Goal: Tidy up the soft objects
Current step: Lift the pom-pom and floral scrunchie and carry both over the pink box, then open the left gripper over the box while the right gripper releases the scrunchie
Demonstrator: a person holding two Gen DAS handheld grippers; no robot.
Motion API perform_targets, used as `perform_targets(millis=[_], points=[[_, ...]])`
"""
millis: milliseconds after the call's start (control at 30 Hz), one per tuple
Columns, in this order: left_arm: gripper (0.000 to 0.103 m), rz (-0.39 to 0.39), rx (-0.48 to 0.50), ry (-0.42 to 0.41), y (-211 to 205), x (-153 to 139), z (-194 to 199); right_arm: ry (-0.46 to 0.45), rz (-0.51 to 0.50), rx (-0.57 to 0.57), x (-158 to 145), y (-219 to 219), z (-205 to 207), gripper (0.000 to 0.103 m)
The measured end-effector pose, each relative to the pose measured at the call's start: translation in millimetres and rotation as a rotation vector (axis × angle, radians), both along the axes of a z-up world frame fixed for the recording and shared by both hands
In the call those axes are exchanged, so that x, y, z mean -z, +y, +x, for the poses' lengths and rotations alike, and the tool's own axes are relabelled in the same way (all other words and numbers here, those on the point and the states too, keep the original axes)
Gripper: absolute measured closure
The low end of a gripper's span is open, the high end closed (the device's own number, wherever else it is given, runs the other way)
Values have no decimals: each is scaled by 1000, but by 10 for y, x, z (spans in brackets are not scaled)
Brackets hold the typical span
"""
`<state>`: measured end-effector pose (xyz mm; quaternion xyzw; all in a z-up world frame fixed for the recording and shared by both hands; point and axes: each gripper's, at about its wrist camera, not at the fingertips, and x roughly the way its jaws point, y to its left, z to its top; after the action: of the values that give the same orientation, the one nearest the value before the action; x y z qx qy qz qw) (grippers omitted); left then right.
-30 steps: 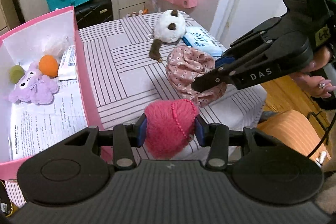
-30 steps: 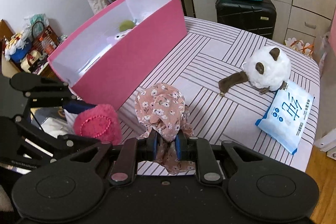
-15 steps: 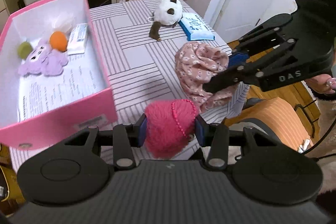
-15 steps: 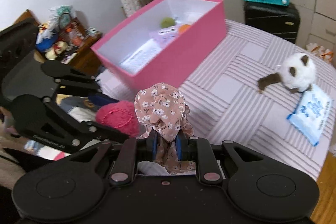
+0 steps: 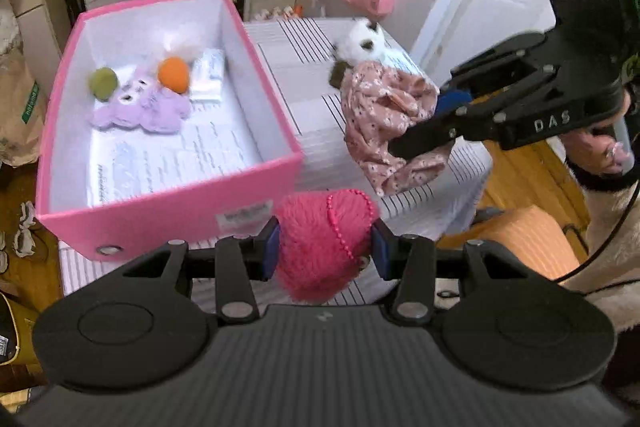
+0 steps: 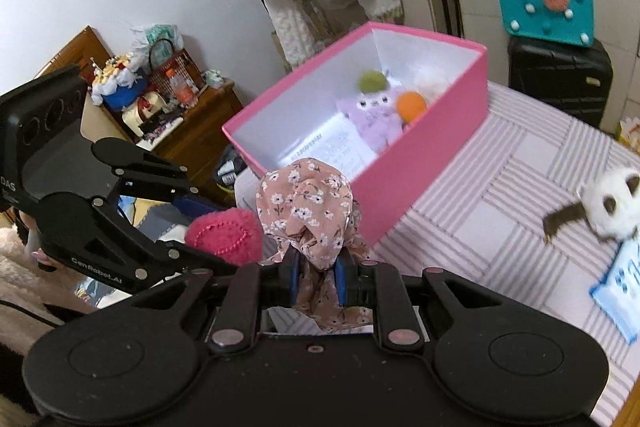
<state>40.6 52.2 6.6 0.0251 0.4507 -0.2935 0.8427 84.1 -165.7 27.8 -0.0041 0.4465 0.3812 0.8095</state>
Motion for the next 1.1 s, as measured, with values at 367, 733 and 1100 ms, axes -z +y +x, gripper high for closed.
perform_targets(millis=[367, 733, 1100], points=[[59, -12, -126, -153, 325, -168, 550, -214, -6, -23, -218, 351, 523, 81], [57, 160, -162, -94, 352, 249, 1368, -100, -91, -57, 235, 861, 1357, 80], [56, 348, -160, -74, 254, 522, 1747, -72, -359, -160, 547, 1191, 1559, 77]])
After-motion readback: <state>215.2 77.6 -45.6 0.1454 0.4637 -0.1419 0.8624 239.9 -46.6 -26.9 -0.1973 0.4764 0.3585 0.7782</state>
